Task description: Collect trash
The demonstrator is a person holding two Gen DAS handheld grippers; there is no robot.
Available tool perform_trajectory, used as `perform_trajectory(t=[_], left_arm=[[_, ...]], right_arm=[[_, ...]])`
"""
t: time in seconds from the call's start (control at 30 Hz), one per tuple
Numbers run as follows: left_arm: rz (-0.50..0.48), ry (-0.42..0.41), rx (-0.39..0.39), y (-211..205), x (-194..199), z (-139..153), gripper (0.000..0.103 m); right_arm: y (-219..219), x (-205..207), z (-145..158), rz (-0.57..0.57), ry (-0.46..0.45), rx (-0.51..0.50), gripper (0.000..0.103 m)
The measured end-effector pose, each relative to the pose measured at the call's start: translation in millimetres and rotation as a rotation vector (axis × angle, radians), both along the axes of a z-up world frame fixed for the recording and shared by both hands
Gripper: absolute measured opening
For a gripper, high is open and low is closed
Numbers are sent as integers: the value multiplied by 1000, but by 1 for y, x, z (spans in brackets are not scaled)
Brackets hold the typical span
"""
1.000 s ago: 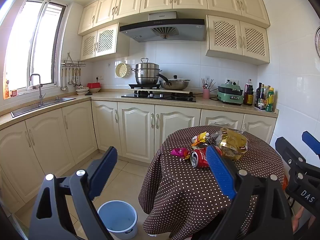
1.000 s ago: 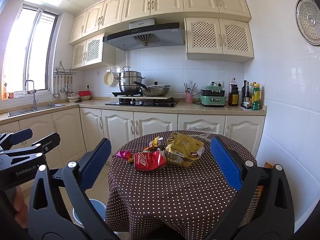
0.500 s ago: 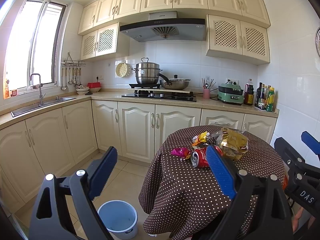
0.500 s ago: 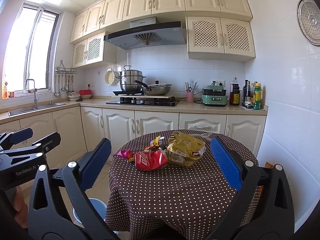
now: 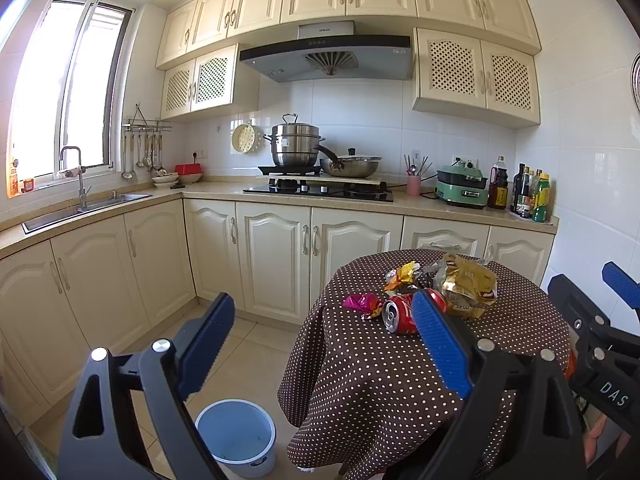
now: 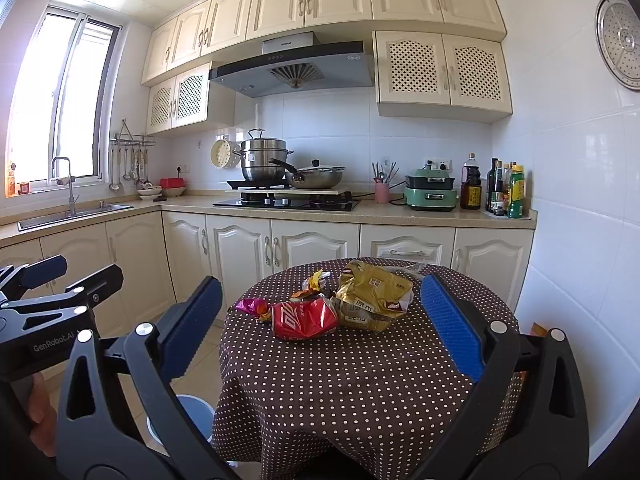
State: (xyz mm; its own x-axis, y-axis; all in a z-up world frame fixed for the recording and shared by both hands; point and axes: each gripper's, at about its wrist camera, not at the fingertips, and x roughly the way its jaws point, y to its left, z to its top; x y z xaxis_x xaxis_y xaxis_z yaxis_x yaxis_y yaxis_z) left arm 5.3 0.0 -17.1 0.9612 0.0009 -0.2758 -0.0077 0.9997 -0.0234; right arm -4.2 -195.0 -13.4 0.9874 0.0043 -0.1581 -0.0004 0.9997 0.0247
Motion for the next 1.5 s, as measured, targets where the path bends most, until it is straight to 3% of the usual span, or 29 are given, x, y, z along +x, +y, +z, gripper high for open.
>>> perform_trajectory(t=[1.03,1.5], left_arm=[[-1,27,5,0,5,-9,89],[-77,130,-16,-9,49,-33,89]], right_arm=[[-11,12,-15,6,56,47,97],[-35,50,-44,-36,161,82,97]])
